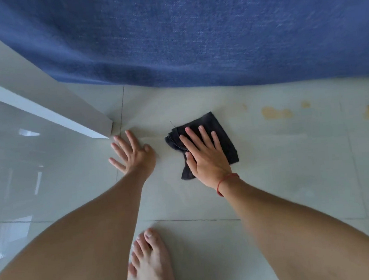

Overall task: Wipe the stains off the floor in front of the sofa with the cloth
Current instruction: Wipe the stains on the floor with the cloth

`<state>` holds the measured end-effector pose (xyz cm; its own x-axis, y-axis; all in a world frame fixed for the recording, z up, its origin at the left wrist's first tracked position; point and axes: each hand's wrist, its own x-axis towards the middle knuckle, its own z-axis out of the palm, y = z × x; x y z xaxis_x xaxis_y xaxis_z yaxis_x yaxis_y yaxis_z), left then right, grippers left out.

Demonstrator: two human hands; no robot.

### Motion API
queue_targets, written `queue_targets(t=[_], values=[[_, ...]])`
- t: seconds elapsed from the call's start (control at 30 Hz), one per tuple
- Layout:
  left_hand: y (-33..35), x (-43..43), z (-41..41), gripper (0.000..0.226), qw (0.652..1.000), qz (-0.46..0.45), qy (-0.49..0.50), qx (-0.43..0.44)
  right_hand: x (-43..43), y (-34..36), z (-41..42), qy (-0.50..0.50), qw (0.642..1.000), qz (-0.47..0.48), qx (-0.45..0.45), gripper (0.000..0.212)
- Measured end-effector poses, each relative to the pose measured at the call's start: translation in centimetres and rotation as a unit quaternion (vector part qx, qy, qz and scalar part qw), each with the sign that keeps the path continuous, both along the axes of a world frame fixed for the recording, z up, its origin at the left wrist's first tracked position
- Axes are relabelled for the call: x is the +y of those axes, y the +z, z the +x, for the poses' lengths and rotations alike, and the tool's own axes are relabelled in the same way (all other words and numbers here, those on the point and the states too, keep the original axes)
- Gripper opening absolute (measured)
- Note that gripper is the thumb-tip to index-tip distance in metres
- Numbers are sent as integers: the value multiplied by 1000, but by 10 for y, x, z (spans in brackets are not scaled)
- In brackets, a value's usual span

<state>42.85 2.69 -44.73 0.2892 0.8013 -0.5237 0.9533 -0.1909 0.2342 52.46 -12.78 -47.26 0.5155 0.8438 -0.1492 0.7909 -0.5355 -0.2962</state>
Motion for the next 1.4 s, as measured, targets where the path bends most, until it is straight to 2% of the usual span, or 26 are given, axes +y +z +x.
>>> queue_targets(t=[0.1,0.2,0.3,0.5,0.77,0.97,1.13,1.23,1.4], values=[[6,-16,32,65,994,51,-87,-36,-48,2,18,-73,997,-16,2,51],[2,-37,64,62,982,4,-184,-44,-88,8,45,-149,988,-49,-1,57],[-8,-51,74,65,983,-10,-182,-13,-90,10,70,-184,980,-79,-14,59],[-6,-45,74,64,980,-39,-195,11,-40,2,96,-231,971,-53,6,56],[-7,-47,75,65,980,-40,-195,23,-2,-2,72,-173,985,-29,-2,56],[-3,-45,75,65,980,-58,-190,24,-38,-1,46,-105,994,-2,2,53],[-4,-47,74,66,981,-43,-190,13,-96,-1,70,-38,999,-11,-35,51],[-7,-47,74,66,982,-38,-187,10,-108,2,91,-105,993,-25,-37,54],[-8,-47,76,67,981,-35,-189,12,-59,-2,111,-237,971,-28,-15,55]])
